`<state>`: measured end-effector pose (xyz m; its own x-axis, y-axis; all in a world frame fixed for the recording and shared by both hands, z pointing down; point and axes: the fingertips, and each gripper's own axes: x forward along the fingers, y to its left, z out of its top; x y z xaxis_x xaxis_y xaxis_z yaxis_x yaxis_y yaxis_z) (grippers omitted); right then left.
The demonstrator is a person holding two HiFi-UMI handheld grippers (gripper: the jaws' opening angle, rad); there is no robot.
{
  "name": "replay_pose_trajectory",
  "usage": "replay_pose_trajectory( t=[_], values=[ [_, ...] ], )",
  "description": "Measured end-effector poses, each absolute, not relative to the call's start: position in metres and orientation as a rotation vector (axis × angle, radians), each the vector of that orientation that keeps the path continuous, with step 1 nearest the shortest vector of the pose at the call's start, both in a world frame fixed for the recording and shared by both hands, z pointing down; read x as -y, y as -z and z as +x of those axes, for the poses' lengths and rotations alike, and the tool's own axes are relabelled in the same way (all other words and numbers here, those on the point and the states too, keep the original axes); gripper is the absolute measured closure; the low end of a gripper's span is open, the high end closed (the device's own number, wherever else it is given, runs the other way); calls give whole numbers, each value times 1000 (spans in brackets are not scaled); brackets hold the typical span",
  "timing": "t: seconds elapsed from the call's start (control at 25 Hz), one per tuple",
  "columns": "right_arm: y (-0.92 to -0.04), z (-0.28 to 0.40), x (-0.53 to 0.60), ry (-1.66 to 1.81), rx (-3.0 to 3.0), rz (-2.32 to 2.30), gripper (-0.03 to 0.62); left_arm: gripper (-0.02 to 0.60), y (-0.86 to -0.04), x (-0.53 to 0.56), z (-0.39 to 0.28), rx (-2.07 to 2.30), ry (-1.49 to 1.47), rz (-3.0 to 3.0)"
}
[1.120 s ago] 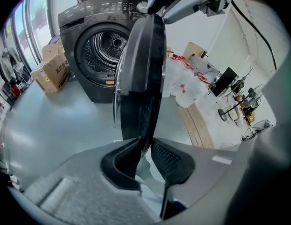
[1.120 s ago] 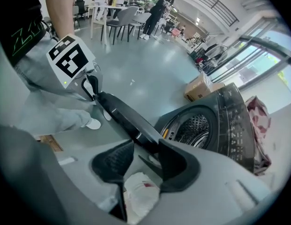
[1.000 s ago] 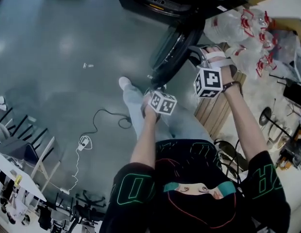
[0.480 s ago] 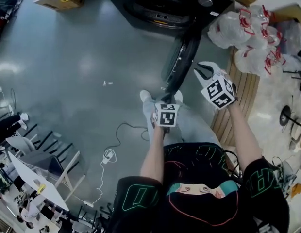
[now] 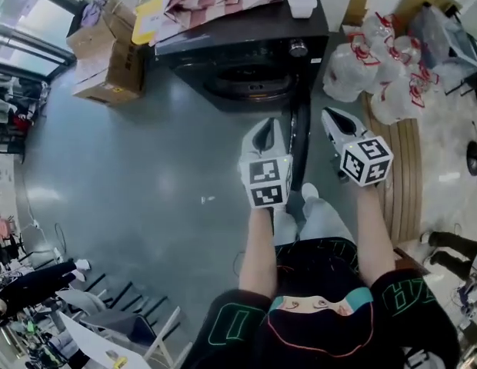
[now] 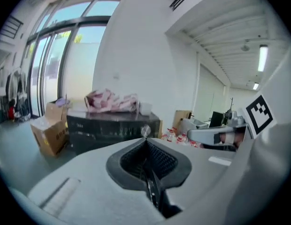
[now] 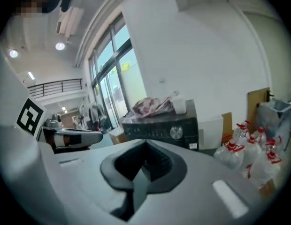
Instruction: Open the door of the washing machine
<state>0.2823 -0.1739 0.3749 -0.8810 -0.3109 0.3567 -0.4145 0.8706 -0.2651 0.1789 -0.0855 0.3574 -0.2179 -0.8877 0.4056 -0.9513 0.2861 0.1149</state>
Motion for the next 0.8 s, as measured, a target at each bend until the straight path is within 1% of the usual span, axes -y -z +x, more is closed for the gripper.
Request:
replay_pose_trajectory(
  t=[0.12, 0.2, 0.32, 0.44, 0.56, 0.8],
  values=[
    [-324, 287, 183, -544, 2851, 731, 591, 571, -292, 92, 161, 2298, -173, 1739],
    [-299, 297, 184, -562, 2884, 836, 591, 572, -264, 86, 155, 2339, -98, 1757],
    [-263, 307, 180, -465, 2912, 942, 591, 572, -234, 78, 157, 2356, -16, 1825],
    [-234, 311, 173, -299, 2917, 1017, 591, 572, -219, 78, 161, 2358, -49, 1906],
    [-224, 312, 163, -170, 2902, 1028, 591, 571, -207, 74, 158, 2420, -40, 1915],
    [-213, 311, 161, -69, 2885, 1093, 591, 571, -191, 65, 152, 2526, -54, 1954]
  ],
)
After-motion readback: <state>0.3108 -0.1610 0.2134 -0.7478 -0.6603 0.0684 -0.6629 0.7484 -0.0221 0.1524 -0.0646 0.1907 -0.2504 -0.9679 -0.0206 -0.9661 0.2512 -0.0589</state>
